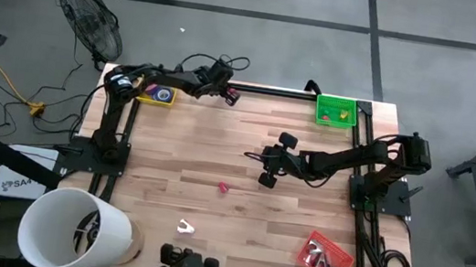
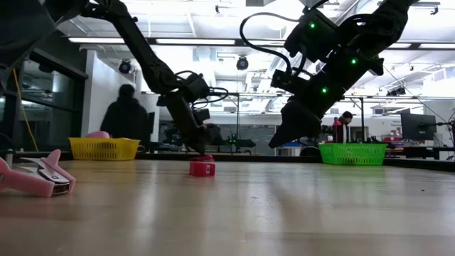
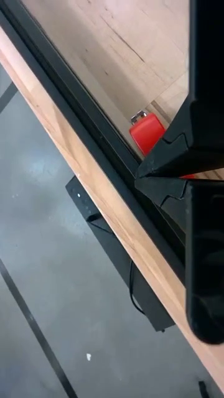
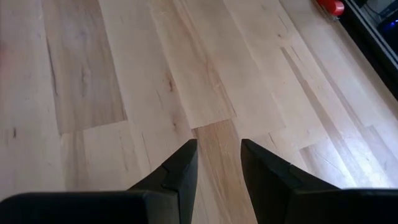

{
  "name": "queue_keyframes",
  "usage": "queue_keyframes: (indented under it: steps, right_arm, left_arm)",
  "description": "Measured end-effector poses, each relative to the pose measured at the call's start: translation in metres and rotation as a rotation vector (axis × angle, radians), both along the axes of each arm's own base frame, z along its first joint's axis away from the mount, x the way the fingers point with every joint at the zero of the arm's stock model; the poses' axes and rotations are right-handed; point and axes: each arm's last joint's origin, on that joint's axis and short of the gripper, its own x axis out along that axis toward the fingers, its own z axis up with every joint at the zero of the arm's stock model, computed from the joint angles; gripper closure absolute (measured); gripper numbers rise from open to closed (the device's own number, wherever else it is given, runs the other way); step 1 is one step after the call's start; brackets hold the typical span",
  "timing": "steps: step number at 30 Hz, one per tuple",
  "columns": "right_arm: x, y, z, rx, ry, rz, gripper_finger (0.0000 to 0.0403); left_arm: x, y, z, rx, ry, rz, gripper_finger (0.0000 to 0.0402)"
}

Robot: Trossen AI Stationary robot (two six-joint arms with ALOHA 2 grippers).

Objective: Pick and place Stapler, Stapler remover, tape
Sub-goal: Put the top red stapler into the green bin

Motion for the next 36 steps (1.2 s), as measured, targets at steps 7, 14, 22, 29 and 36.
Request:
queue_keyframes:
  steps: [7,14,22,29,36]
  right_arm:
    - [0.0,0.0,0.0,0.015,-0.004,0.002,0.0289]
    - [-0.001,0.0,-0.001,0.026,0.002,-0.004,0.0289]
    - [-0.002,0.001,-0.002,0.041,0.016,-0.005,0.0289]
    - [-0.003,0.001,-0.003,0.054,0.03,0.006,0.0289]
    - [-0.003,0.002,-0.004,0.06,0.04,0.018,0.0289]
  left_arm:
    - [0.002,-0.004,-0.001,-0.017,0.003,-0.025,0.0401]
    - [0.006,-0.011,-0.004,-0.041,0.012,-0.06,0.0401]
    - [0.007,-0.015,-0.006,-0.049,0.039,-0.08,0.0401]
    - [0.006,-0.016,-0.005,-0.055,0.062,-0.11,0.0401]
    - [0.007,-0.016,-0.005,-0.062,0.052,-0.16,0.0401]
